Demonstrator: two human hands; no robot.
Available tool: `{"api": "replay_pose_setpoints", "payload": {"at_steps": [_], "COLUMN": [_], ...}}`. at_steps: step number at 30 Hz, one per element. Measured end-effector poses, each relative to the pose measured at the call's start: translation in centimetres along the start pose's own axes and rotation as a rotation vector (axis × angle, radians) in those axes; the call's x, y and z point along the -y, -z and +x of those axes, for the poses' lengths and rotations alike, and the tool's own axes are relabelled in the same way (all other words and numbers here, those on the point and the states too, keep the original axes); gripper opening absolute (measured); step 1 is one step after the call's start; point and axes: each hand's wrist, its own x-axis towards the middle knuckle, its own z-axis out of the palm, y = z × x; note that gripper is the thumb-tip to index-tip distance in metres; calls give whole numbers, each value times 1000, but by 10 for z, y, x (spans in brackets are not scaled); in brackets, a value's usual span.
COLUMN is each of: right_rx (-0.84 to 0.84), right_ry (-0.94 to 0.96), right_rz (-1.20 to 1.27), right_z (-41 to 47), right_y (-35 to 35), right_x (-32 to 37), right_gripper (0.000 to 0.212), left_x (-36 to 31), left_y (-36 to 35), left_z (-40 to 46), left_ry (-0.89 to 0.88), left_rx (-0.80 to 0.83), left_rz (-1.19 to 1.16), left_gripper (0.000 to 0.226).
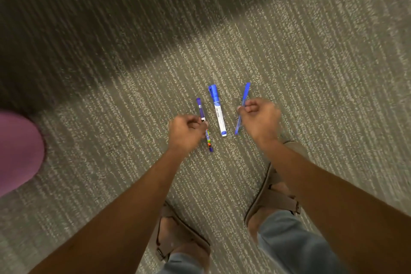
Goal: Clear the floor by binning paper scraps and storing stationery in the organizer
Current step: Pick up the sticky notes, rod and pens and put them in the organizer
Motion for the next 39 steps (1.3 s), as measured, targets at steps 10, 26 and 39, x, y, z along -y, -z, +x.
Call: {"api": "replay_pose_setpoints", "payload": {"at_steps": [10, 26, 39], "right_rx": [487, 582, 491], "right_ry": [-200, -224, -279], "right_rz": [564, 548, 371], "right_z": [-63, -61, -41], "right_y": [0, 20, 26], "right_x": [46, 63, 56], "right_gripper": [23, 21, 14], "left_x": [-29, -52, -49], "left_y": [33, 51, 1], "left_z": [-27, -41, -43], "left_ry": [91, 151, -47], "left_rx": [243, 332, 129], "left_rz": [-492, -454, -131], "left_gripper": [8, 36, 18]}}
